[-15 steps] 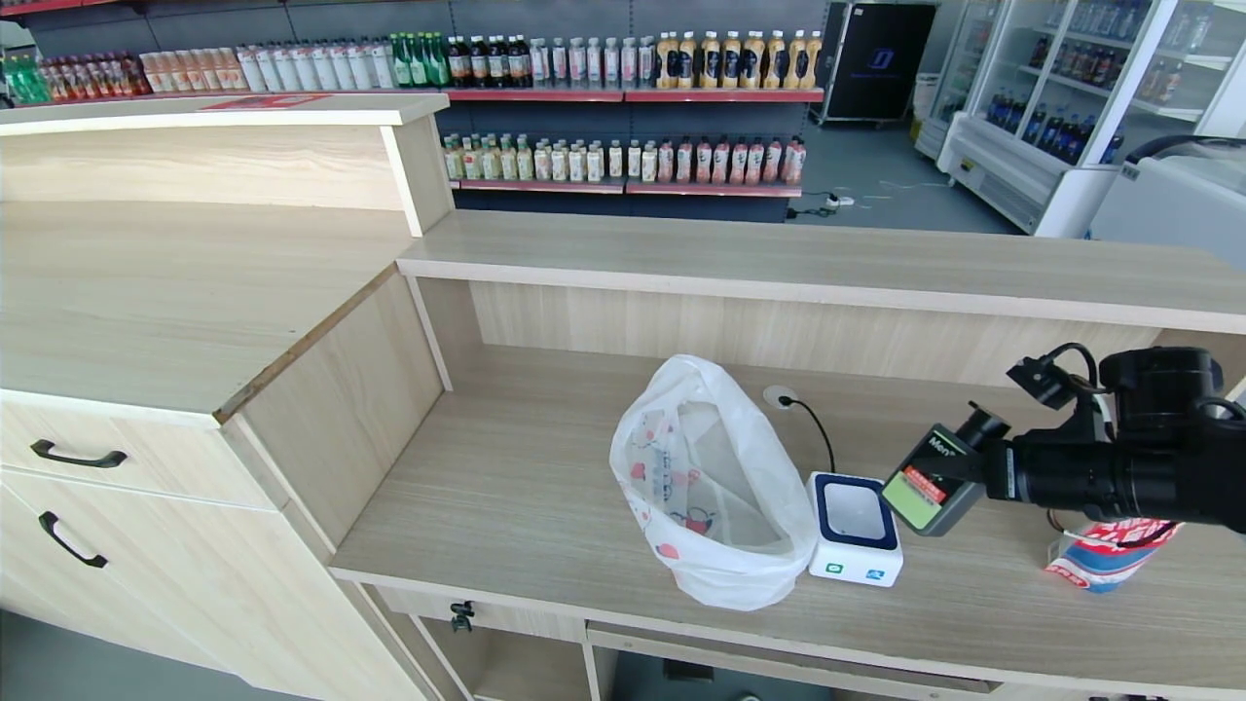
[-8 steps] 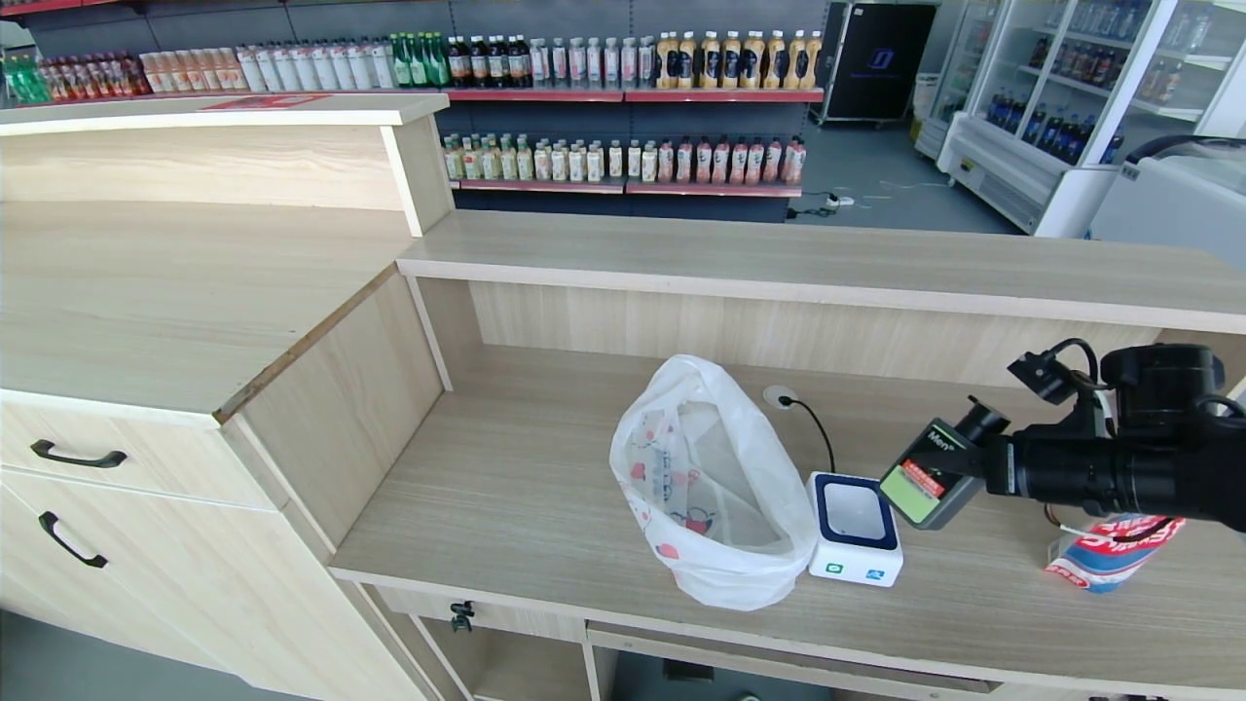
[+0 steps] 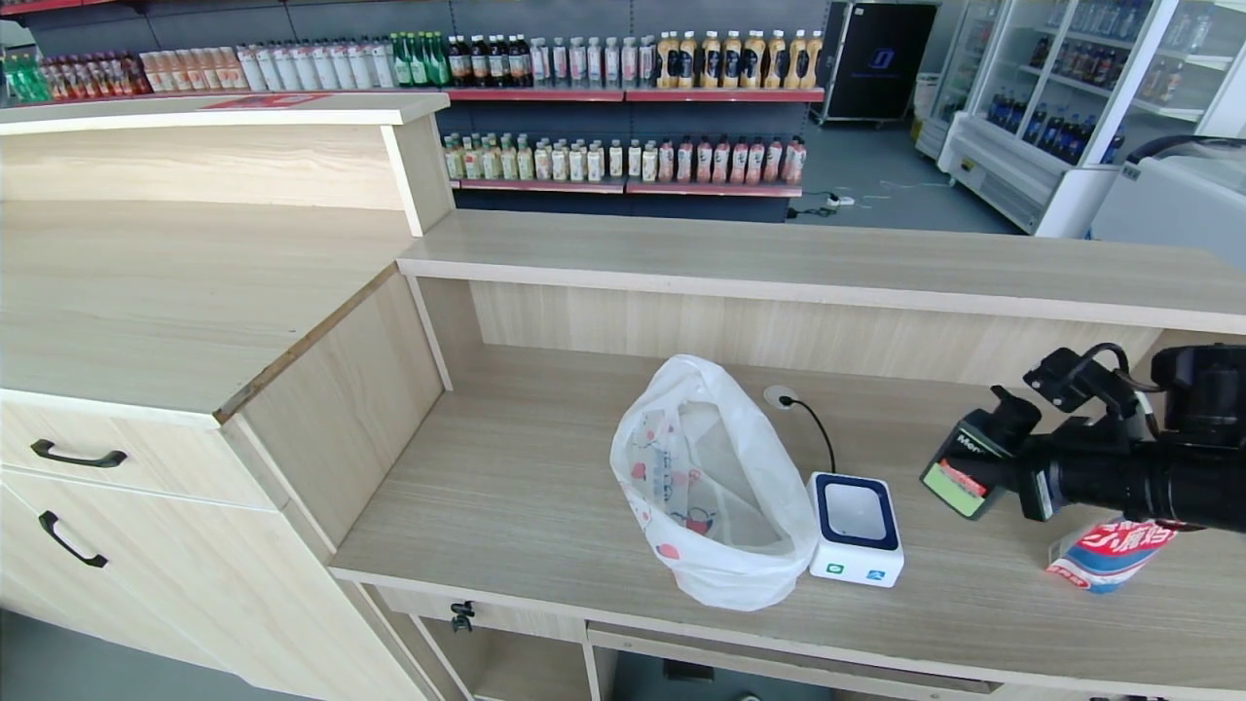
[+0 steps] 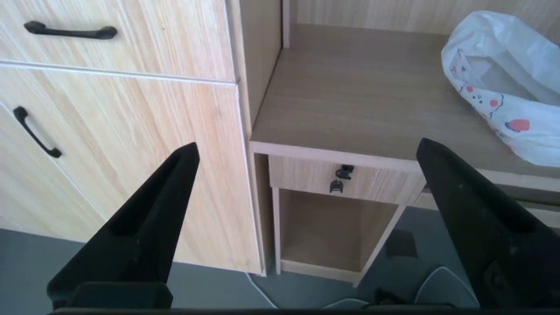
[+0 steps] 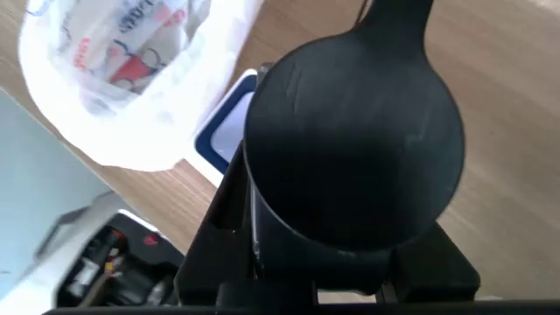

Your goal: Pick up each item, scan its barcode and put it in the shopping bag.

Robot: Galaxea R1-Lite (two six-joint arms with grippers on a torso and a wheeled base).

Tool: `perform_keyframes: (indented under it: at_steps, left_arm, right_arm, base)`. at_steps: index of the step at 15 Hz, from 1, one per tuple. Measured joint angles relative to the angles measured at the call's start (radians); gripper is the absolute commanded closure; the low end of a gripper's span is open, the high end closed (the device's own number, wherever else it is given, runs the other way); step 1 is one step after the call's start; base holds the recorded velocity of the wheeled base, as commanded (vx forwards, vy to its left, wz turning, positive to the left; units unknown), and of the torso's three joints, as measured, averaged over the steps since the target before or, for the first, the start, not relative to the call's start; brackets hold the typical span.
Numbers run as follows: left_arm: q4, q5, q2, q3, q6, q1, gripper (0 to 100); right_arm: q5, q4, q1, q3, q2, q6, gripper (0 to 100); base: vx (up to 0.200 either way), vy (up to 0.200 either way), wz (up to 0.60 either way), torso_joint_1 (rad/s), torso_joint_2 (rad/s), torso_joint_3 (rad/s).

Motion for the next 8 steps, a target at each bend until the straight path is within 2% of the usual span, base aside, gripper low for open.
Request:
perform_keyframes:
  at_steps: [1,2,4,7,8]
  left_arm:
    - [0.0,0.0,0.0,0.0,0.0,0.0,0]
    - [0.0,0.0,0.0,0.0,0.0,-0.001,0]
    - [0.0,0.0,0.0,0.0,0.0,-0.001,0]
    - [0.0,0.0,0.0,0.0,0.0,0.0,0]
    - [0.0,0.0,0.0,0.0,0.0,0.0,0]
  right_arm:
    - [-0.033,-0.059,-0.054,0.053,-0.045,-0.113,100]
    - [-0.053,-0.109,-0.1,0.099,-0.092,-0.171,100]
    - [-0.074,-0.181,-0.153,0.138,-0.161,-0.204,100]
    - [-0.115,-0.224,-0.139,0.149,-0.191,-0.196,100]
    - [-0.119,-0.221,-0.113,0.147,-0.189,-0.175,100]
  base:
    - [0.0,0.0,0.0,0.0,0.0,0.0]
    - [0.0,0.0,0.0,0.0,0.0,0.0]
    - [0.0,0.0,0.6,-0.002,0.0,0.005]
    - [0.0,0.0,0.6,0.001,0.0,0.002]
    - [0.0,0.0,0.0,0.0,0.0,0.0]
